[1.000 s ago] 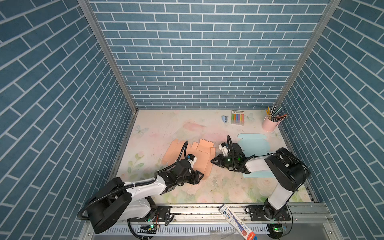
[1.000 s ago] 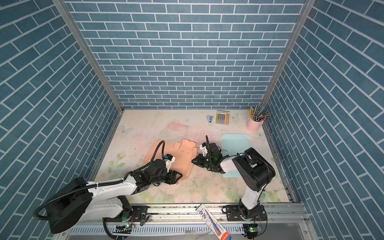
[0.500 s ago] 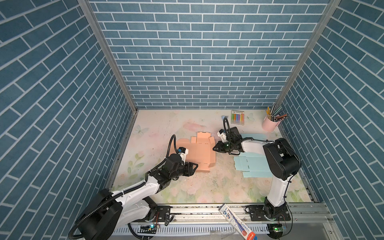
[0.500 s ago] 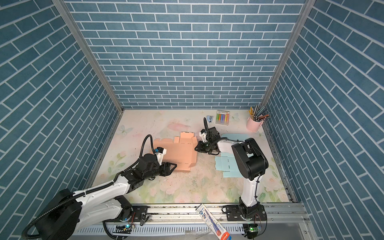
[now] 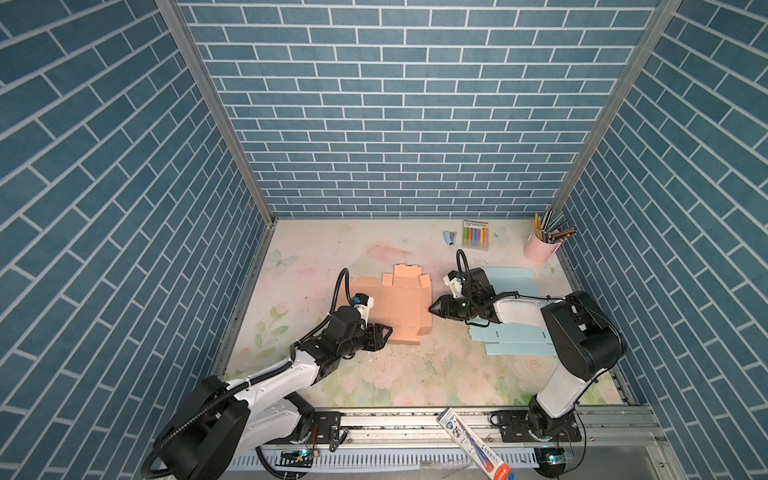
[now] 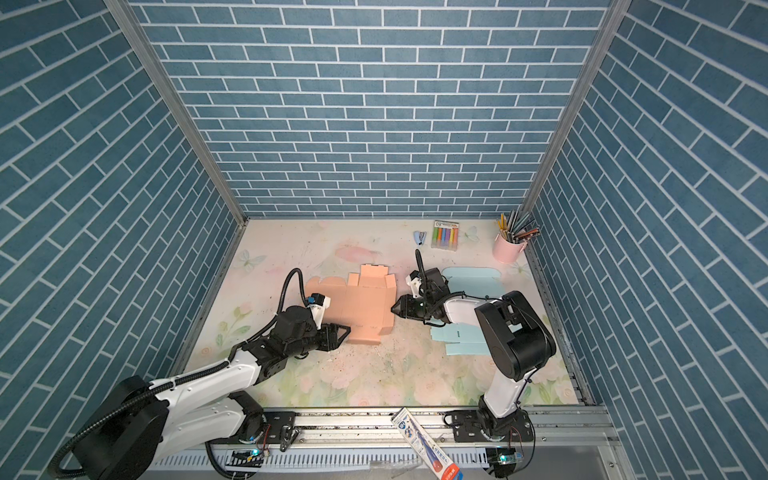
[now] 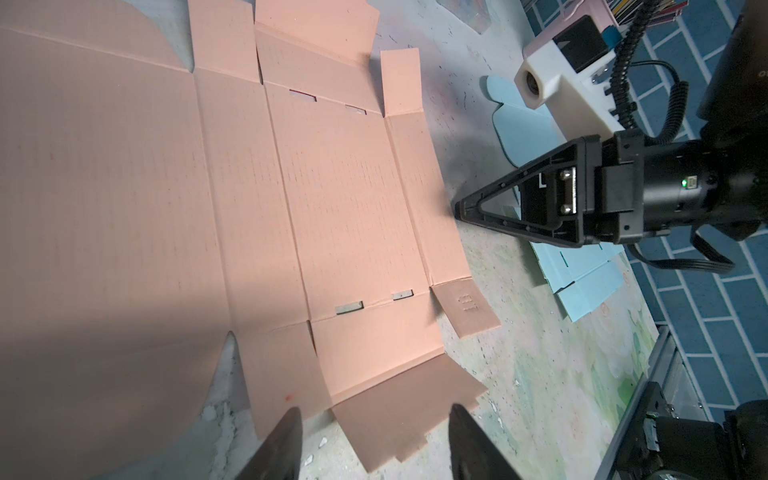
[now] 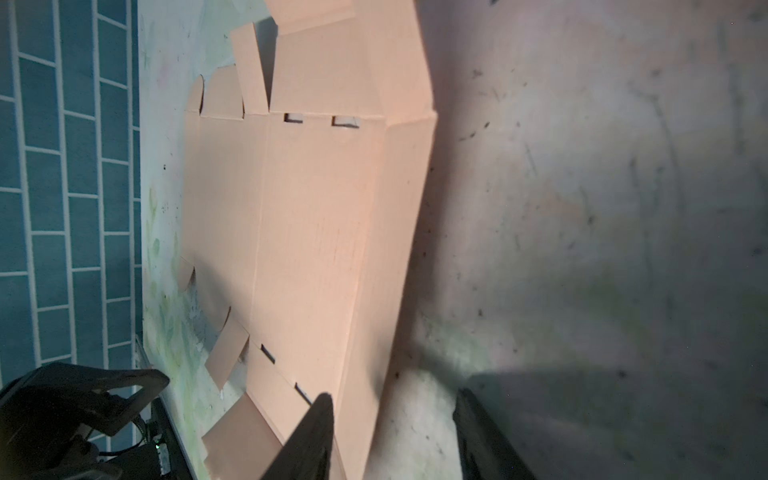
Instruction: Fold the paper box
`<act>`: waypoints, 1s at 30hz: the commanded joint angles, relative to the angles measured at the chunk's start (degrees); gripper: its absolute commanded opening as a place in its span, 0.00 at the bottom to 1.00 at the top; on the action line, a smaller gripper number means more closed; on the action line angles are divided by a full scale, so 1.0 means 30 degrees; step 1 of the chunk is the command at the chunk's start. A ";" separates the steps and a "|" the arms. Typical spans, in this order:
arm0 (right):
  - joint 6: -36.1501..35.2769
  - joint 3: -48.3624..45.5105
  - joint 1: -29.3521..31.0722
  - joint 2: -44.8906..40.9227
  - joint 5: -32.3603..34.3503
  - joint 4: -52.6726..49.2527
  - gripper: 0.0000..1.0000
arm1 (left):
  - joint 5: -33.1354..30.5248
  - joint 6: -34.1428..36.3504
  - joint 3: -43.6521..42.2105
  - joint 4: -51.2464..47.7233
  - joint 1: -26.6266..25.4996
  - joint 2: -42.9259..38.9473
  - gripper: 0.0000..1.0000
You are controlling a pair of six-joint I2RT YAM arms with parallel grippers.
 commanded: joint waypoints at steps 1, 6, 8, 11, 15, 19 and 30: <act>0.2068 -0.0530 0.0299 0.0235 0.0334 0.2054 0.49 | -0.0074 0.0200 0.0364 0.0247 0.0101 0.0163 0.57; 0.2228 -0.0279 0.0299 0.0652 0.0694 0.2328 0.39 | -0.0144 0.0216 0.0513 0.0147 0.0118 0.0138 0.57; 0.2200 -0.0173 0.0307 0.0872 0.0827 0.2350 0.35 | -0.0223 0.0188 0.0513 0.0051 0.0120 0.0032 0.57; 0.2200 0.0028 0.0314 0.1333 0.0830 0.2544 0.30 | -0.0306 0.0273 0.0541 -0.0137 0.0116 -0.0135 0.57; 0.2453 0.0044 0.0312 0.1733 0.0580 0.3076 0.29 | -0.0434 0.0257 0.0521 -0.0373 0.0138 -0.0468 0.57; 0.2609 -0.0057 0.0316 0.1768 0.0515 0.3425 0.26 | -0.0558 0.0303 0.0476 -0.0506 0.0126 -0.0679 0.57; 0.1470 0.0072 0.0172 0.1501 0.0188 0.2130 0.09 | -0.0787 0.0504 0.0741 -0.0976 0.0156 -0.0897 0.56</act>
